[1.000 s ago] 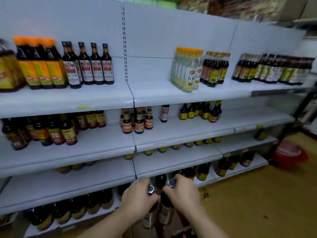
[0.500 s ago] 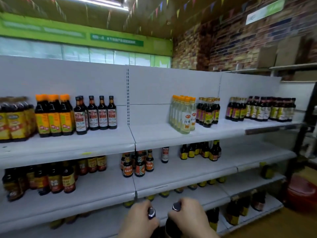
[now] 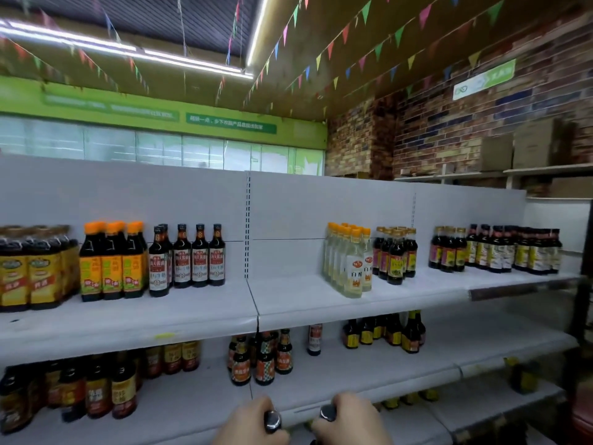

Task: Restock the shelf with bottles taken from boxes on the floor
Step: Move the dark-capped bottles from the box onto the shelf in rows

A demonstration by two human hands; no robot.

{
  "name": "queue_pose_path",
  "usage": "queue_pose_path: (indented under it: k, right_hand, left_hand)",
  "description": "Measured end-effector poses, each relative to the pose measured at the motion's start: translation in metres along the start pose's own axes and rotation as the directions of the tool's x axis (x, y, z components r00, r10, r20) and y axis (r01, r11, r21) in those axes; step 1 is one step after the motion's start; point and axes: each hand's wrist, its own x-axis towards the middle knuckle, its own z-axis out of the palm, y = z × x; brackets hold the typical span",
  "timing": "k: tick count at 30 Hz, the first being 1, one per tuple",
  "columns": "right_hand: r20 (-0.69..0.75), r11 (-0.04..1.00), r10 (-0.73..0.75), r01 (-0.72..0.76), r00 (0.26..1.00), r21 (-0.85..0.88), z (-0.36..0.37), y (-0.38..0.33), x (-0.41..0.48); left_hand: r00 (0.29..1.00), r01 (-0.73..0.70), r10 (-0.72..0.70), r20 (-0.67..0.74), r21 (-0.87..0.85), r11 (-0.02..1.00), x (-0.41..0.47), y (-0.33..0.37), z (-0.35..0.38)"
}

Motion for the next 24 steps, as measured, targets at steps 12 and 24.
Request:
queue_pose_path:
  k: [12, 24]
  right_hand:
    - [-0.067, 0.989, -0.149, 0.148, 0.987, -0.022, -0.004, -0.037, 0.008]
    - [-0.161, 0.924, -0.382, 0.372, 0.910, -0.092, 0.009, -0.105, 0.017]
  left_hand:
    - [0.999, 0.041, -0.044, -0.027, -0.105, 0.994, 0.010, -0.022, -0.033]
    - [0.982, -0.024, 0.013, -0.188, -0.058, 0.998, 0.015, -0.045, -0.089]
